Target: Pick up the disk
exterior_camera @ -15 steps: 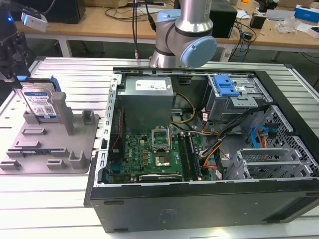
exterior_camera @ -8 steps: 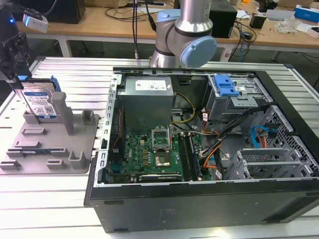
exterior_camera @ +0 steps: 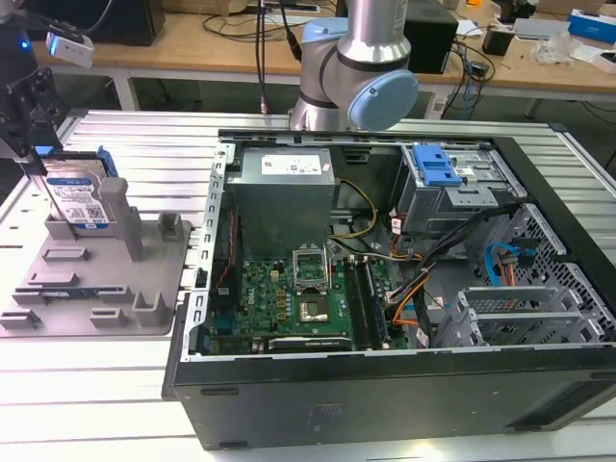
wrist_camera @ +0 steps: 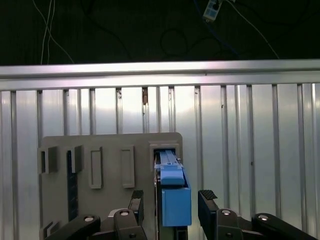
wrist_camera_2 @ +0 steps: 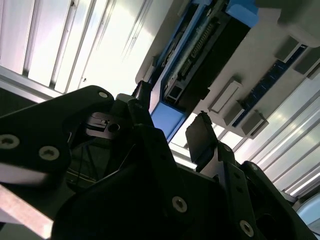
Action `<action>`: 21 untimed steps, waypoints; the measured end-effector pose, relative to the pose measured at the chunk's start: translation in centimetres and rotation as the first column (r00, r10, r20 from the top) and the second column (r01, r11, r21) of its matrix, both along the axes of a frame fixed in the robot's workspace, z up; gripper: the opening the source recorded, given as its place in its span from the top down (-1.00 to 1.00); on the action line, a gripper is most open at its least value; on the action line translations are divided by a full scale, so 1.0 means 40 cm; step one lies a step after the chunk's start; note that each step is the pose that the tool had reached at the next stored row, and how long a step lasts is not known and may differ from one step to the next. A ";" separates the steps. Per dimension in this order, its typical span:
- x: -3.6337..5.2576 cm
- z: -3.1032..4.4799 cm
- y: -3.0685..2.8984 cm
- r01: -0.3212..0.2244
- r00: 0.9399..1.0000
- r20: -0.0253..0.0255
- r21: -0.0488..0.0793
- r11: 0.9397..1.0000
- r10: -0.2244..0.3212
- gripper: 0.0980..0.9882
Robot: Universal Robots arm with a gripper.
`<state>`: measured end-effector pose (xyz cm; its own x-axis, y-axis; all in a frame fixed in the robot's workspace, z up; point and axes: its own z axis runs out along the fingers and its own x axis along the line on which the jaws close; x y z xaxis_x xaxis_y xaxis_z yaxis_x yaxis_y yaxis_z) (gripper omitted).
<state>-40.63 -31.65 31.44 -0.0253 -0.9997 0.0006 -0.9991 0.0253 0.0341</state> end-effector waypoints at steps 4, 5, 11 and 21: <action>-0.004 -0.013 0.000 -0.003 1.000 0.000 0.000 1.000 0.003 -0.03; -0.005 -0.015 0.000 -0.003 1.000 0.000 0.000 1.000 0.003 -0.03; -0.006 -0.024 0.000 -0.004 1.000 0.000 0.000 1.000 0.004 -0.03; -0.006 -0.041 0.000 -0.005 1.000 0.000 0.000 1.000 0.005 -0.03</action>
